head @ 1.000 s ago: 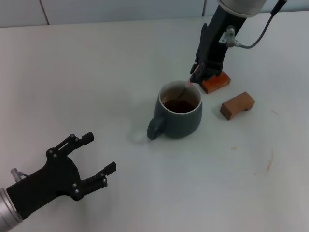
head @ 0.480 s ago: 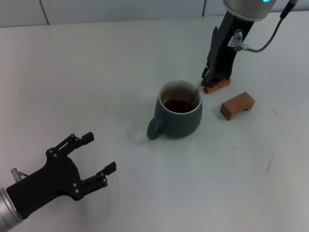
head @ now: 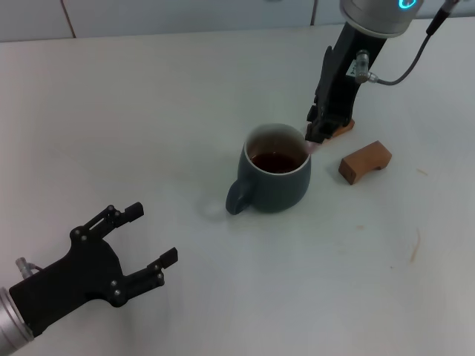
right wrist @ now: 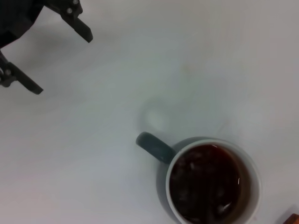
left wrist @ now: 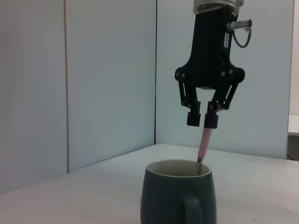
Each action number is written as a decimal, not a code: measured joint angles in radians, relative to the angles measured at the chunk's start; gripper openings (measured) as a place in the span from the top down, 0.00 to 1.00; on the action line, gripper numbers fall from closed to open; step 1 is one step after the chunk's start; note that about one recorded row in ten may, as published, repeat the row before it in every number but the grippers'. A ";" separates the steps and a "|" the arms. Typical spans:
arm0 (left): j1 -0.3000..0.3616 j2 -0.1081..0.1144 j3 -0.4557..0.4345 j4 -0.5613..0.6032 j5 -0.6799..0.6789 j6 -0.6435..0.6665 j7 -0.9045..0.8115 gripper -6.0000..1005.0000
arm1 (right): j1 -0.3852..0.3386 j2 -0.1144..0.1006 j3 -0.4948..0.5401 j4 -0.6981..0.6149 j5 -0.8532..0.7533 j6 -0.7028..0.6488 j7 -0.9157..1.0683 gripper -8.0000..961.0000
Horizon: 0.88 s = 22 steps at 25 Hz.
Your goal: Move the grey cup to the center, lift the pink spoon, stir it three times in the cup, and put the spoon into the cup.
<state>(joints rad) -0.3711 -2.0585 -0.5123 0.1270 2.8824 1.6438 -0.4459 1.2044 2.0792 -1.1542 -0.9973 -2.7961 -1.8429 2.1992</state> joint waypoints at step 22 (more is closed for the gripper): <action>0.000 0.005 0.000 0.003 -0.007 0.002 -0.001 0.14 | -0.491 -0.002 0.067 -0.518 0.600 0.185 -0.177 0.48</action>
<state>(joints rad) -0.3713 -2.0532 -0.5125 0.1301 2.8757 1.6463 -0.4464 0.7130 2.0768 -1.0873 -1.5151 -2.1963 -1.6583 2.0219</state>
